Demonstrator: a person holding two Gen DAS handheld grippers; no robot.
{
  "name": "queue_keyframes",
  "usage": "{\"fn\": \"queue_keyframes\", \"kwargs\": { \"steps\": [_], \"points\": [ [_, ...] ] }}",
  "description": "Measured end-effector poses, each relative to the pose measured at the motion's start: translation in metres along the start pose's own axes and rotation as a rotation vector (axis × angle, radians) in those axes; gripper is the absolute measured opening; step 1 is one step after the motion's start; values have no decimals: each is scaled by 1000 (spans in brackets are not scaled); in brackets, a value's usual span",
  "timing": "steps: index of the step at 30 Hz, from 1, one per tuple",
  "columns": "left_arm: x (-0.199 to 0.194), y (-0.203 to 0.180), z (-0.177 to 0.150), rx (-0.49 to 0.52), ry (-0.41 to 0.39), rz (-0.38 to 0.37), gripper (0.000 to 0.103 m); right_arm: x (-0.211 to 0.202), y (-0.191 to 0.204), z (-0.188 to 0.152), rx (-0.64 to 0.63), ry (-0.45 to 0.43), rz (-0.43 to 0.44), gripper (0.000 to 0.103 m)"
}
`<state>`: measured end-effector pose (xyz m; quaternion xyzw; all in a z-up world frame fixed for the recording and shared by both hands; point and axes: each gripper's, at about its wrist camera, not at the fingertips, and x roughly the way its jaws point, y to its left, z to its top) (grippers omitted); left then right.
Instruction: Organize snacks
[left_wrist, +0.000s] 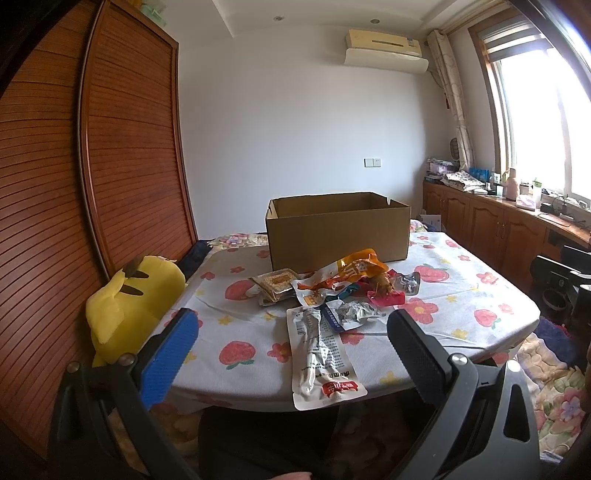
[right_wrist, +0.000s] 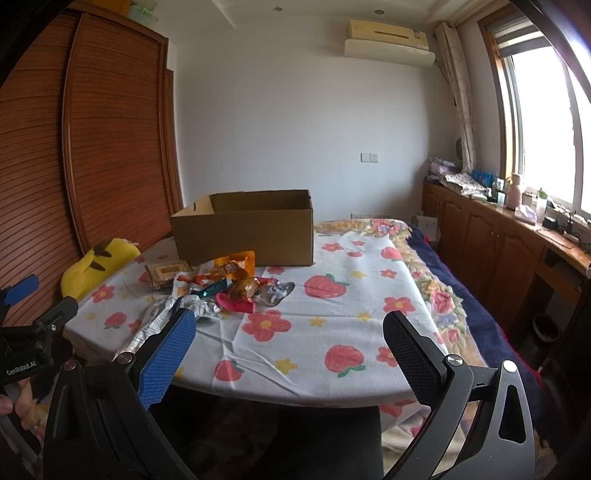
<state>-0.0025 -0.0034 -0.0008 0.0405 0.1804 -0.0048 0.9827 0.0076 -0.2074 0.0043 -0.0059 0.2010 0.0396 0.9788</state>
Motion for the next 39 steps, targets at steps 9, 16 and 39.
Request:
{"fn": "queue_keyframes", "kwargs": {
  "steps": [9, 16, 39],
  "points": [
    [0, 0, 0, 0, 0, -1, 103, -1, 0, 0, -2, -5, 4, 103],
    [0, -1, 0, -2, -1, -1, 103, -2, 0, 0, -1, -6, 3, 103],
    [16, 0, -9, 3, 64, -6, 103, 6, 0, -2, -6, 23, 10, 103]
  ]
}}
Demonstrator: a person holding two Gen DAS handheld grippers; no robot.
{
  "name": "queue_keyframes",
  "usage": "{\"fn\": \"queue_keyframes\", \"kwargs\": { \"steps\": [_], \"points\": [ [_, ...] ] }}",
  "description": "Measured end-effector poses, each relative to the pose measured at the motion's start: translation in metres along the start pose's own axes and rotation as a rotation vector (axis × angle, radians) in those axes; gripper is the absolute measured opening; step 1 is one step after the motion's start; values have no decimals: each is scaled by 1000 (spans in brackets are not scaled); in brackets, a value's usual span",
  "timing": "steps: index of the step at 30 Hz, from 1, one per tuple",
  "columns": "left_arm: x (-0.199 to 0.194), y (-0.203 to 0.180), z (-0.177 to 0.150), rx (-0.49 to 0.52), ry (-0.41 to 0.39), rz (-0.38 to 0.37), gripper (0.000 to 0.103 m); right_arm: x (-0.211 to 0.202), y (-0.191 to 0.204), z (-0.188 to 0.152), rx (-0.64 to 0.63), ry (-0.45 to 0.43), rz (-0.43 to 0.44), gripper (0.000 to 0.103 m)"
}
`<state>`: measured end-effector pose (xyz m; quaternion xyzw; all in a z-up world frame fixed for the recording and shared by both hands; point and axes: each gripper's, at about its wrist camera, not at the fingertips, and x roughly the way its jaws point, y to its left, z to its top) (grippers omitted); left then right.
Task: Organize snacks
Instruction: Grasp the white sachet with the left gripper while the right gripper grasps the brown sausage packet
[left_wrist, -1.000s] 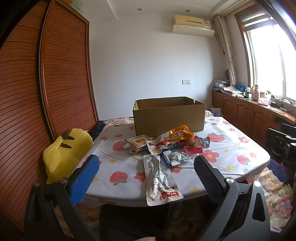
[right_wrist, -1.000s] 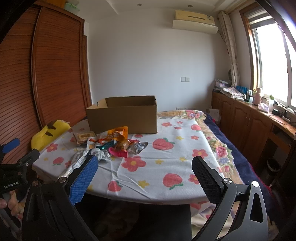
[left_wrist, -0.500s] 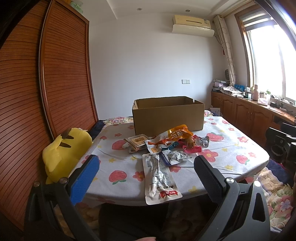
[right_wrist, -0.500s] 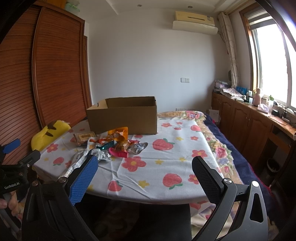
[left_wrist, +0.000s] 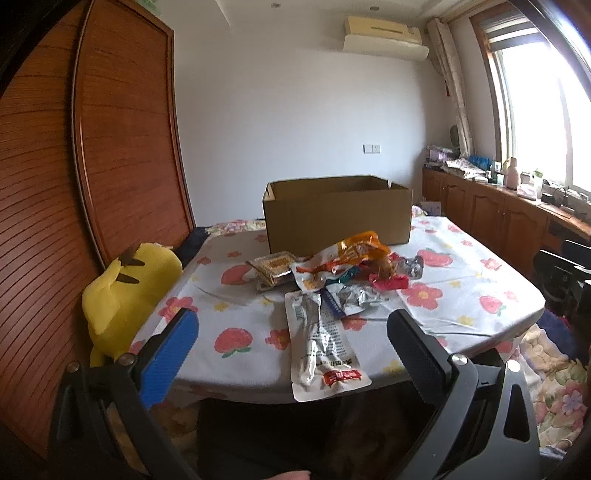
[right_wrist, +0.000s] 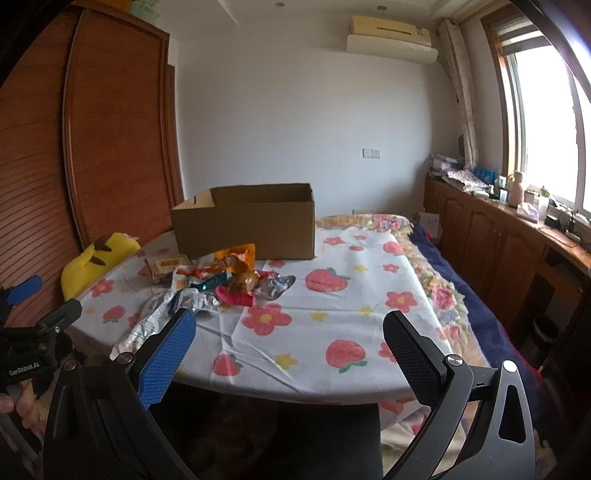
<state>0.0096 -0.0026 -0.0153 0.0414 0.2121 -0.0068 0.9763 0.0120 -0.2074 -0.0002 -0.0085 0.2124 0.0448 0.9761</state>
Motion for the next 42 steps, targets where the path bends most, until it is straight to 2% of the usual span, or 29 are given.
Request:
{"fn": "queue_keyframes", "kwargs": {
  "steps": [7, 17, 28, 35, 38, 42],
  "points": [
    [33, 8, -2, -9, 66, -10, 103, 31, -2, -4, -9, 50, 22, 103],
    [87, 14, -1, -36, 200, -90, 101, 76, -6, -5, -38, 116, 83, 103],
    [143, 7, -6, -27, 343, -131, 97, 127, -14, 6, -67, 188, 200, 102],
    [165, 14, -11, -54, 406, -165, 93, 161, -6, 14, -105, 229, 242, 101],
    [173, 15, -12, -61, 424, -176, 89, 170, 1, 15, -118, 235, 263, 101],
    [182, 18, -12, -72, 436, -205, 89, 185, 6, 16, -141, 254, 286, 101]
  ]
}}
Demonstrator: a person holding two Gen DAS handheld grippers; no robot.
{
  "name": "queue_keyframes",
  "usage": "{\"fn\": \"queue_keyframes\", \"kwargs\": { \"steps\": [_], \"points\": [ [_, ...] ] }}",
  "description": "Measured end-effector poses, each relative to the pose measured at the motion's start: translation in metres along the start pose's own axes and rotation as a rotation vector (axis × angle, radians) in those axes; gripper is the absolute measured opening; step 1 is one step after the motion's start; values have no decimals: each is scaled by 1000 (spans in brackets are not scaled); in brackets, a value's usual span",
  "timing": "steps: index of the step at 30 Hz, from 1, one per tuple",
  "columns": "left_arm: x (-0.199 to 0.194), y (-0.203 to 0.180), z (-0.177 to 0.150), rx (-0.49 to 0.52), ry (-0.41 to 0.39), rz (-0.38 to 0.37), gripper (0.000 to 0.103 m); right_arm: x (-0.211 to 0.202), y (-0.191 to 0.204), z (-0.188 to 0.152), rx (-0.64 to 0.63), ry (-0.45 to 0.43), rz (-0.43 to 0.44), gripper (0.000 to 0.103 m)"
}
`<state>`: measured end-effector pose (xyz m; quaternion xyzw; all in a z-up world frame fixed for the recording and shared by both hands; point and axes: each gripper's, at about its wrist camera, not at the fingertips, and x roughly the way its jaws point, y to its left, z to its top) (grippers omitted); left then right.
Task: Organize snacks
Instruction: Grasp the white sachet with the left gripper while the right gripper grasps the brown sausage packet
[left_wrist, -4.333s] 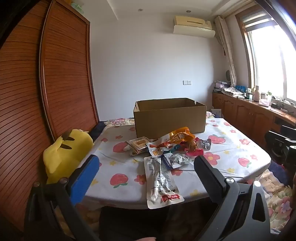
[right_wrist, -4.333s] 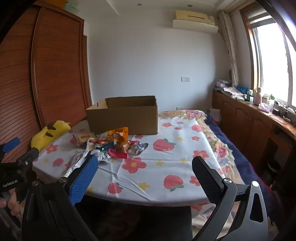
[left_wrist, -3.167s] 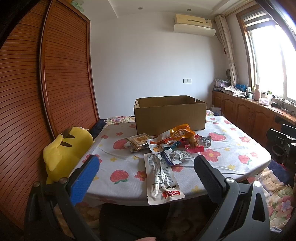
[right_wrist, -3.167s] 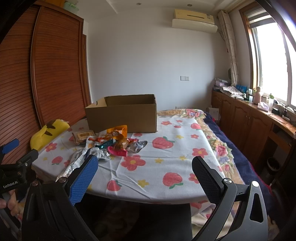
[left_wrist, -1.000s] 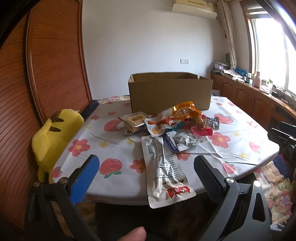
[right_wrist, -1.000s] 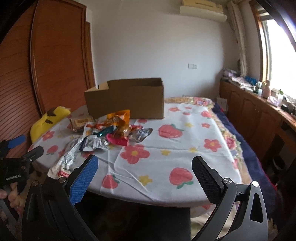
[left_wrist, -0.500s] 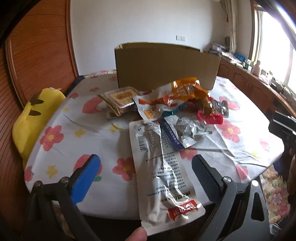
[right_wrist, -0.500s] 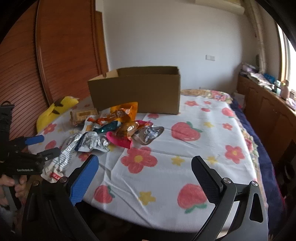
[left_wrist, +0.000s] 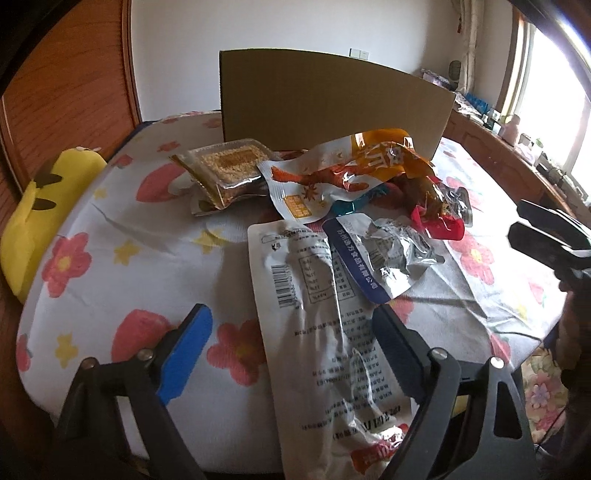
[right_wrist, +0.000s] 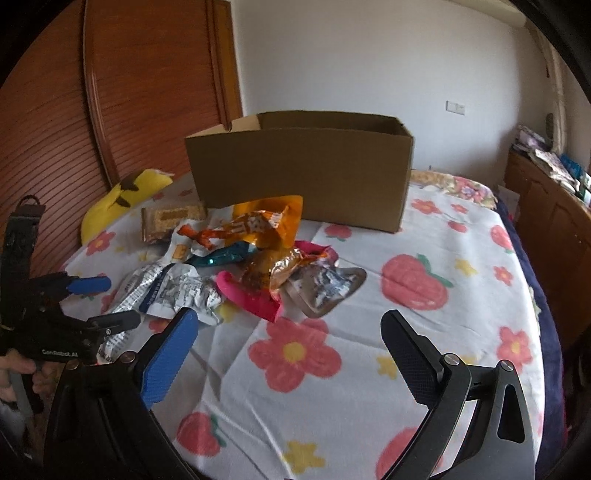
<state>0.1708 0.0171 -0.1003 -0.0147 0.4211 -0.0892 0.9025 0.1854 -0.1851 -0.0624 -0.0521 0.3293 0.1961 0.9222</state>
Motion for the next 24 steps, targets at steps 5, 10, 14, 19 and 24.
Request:
{"fn": "queue_keyframes", "kwargs": {
  "steps": [5, 10, 14, 19, 24],
  "points": [
    [0, 4, 2, 17, -4, -17, 86, 21, -10, 10, -8, 43, 18, 99],
    [-3, 14, 3, 17, -16, -28, 78, 32, -12, 22, 7, 51, 56, 96],
    [-5, 19, 4, 29, -35, -17, 68, 47, -8, 29, 44, 81, 128, 87],
    [-1, 23, 7, 13, -31, -28, 69, 73, -2, 35, 71, 133, 147, 75],
    [4, 22, 12, 3, -17, -42, 74, 89, -1, 41, 90, 154, 113, 74]
  ]
}}
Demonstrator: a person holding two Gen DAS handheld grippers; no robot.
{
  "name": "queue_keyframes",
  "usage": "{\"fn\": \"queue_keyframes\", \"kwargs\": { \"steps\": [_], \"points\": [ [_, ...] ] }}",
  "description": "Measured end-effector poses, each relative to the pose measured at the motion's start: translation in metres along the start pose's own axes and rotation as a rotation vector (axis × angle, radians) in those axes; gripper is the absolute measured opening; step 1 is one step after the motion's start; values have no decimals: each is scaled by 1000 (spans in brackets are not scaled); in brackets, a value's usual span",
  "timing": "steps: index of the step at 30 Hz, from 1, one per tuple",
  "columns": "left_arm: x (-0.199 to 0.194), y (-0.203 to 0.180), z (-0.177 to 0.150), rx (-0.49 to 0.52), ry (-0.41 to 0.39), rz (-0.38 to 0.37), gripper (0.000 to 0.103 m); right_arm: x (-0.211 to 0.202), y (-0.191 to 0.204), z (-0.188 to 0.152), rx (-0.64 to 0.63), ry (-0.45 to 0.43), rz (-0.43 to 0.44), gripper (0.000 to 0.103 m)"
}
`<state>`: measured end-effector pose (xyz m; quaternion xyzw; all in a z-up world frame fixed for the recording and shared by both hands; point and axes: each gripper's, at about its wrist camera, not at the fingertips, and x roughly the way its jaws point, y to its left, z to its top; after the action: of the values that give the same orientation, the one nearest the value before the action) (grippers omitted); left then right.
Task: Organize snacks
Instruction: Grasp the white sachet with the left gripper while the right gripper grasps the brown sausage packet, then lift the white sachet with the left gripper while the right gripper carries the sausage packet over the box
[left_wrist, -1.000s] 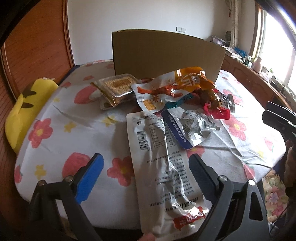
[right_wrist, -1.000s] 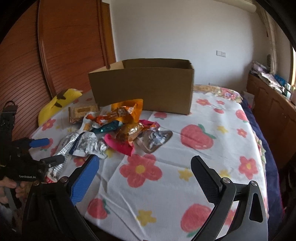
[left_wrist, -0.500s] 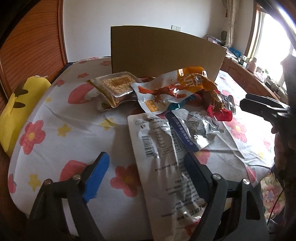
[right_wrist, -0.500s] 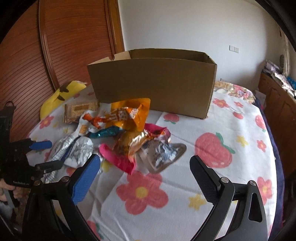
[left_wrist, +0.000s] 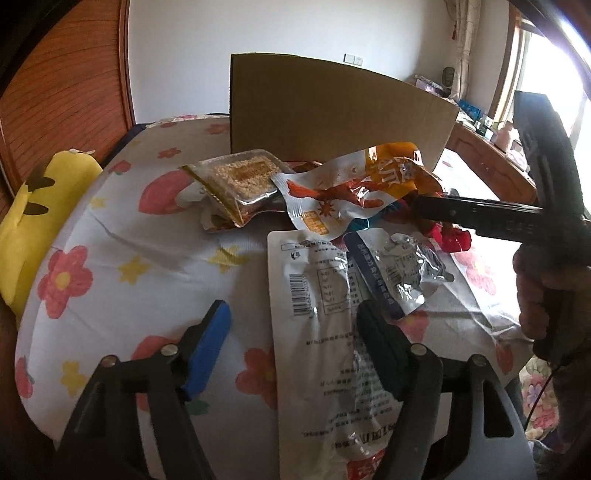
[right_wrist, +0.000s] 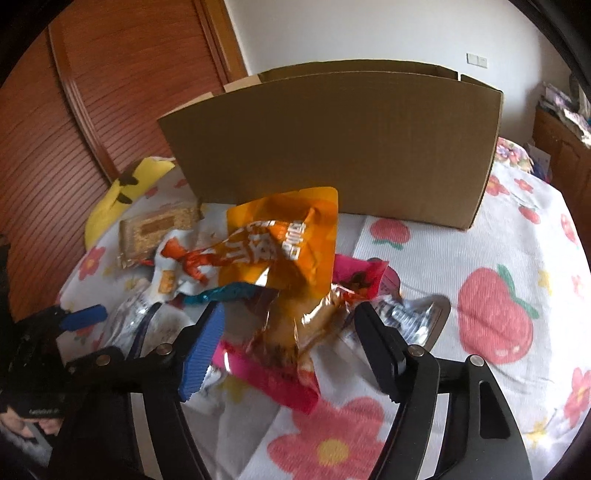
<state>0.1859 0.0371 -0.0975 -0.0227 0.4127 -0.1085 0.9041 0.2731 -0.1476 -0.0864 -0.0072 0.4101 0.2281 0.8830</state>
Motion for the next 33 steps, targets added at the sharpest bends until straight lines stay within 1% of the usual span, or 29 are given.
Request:
{"fn": "queue_keyframes", "kwargs": {
  "steps": [3, 5, 6, 7, 8, 9, 12, 13, 15, 17, 18, 20, 23, 27, 33],
  "points": [
    [4, -4, 2, 15, -1, 1, 75, 9, 2, 3, 2, 20, -13, 75],
    [5, -4, 4, 17, -2, 0, 75, 13, 4, 4, -18, 25, -43, 74],
    [6, -4, 4, 20, -1, -2, 75, 15, 5, 5, -21, 26, -52, 72],
    [7, -7, 5, 25, 1, -3, 75, 15, 5, 5, -28, 28, -66, 63],
    [7, -8, 5, 30, 3, -4, 76, 16, 6, 5, -47, 30, -99, 56],
    [8, -9, 6, 34, 5, -4, 76, 17, 6, 5, -54, 30, -109, 43],
    [10, -13, 6, 55, 5, 5, 75, 15, 3, 6, -60, 31, -105, 39],
    [11, -14, 6, 66, 8, 11, 73, 15, 2, 5, -57, 32, -102, 39],
    [10, -18, 5, 94, 9, 24, 58, 12, 0, 4, -56, 33, -104, 39],
    [10, -19, 6, 104, 11, 29, 53, 6, -3, 2, -50, 31, -97, 39],
    [10, -17, 6, 95, 7, 26, 48, 4, -4, 0, -48, 31, -97, 39],
    [7, -13, 9, 76, 0, 15, 42, -3, -8, -2, -44, 25, -96, 39],
    [5, -9, 10, 75, 8, 6, 41, -12, -10, -4, -44, 12, -100, 39],
    [-4, -14, 6, 103, -24, 42, 40, -21, -15, -4, -52, -1, -125, 39],
    [-21, -9, 6, 78, -74, 43, 40, -40, -28, -9, -48, -27, -155, 39]
  ]
}}
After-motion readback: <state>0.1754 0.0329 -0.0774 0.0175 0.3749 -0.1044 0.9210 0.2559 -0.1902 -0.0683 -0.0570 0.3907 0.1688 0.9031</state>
